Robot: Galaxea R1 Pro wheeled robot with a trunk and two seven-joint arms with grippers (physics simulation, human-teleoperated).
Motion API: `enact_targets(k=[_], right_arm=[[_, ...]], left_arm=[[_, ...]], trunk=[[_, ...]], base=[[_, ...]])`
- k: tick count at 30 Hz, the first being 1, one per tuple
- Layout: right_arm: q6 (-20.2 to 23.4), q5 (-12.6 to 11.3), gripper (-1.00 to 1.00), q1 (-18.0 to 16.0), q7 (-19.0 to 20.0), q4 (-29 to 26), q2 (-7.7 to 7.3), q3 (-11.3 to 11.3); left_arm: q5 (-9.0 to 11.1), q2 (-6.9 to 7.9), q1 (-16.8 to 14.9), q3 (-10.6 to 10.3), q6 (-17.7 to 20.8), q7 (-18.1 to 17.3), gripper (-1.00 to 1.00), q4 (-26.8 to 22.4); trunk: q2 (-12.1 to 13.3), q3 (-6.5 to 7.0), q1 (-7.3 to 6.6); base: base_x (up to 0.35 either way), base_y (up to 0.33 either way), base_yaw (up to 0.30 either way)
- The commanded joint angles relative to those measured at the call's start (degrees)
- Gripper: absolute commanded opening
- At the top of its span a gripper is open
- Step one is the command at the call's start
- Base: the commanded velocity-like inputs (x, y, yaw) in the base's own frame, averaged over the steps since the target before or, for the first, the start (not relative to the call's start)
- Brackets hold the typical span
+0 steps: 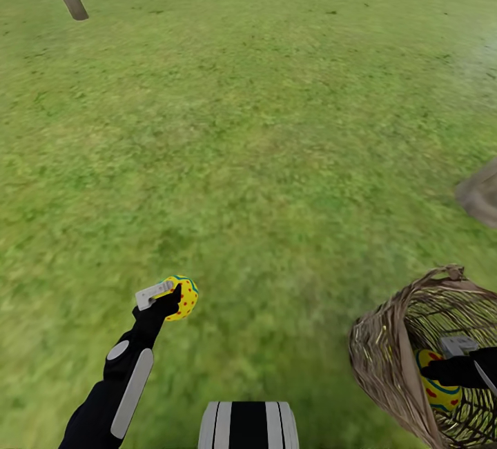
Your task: Take the three Easter eggs out of the wicker basket on the lawn in the garden, then place them on the lawn next to a single tree (choose any tree) so that all three eggs are next to the same tree and none are left in the basket.
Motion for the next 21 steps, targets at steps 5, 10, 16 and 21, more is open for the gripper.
enact_targets(k=[5,10,16,21], right_arm=[[0.3,-0.1,-1.0,0.0,0.2,-0.1,-0.03,0.0],[0.3,0.0,-1.0,0.0,0.2,-0.1,-0.03,0.0],[0.3,0.0,-1.0,0.0,0.2,-0.1,-0.02,0.0],[0.3,0.0,-1.0,0.0,0.2,-0.1,-0.02,0.0]], left_arm=[[0.6,-0.02,0.0,0.0,0.3,0.2,-1.0,0.0],[0.7,-0.02,0.0,0.0,0.3,0.2,-1.0,0.1],[0.7,0.07,0.0,0.0,0.3,0.2,-1.0,0.6],[0.5,-0.01,0.0,0.0,0.3,0.0,-1.0,0.8]], trunk=[[0.0,-0.04,-0.01],[0.0,-0.04,-0.01],[0.0,-0.04,-0.01],[0.0,-0.04,-0.01]], base=[[0.0,0.0,0.0],[0.0,0.0,0.0],[0.0,0.0,0.0],[0.0,0.0,0.0]])
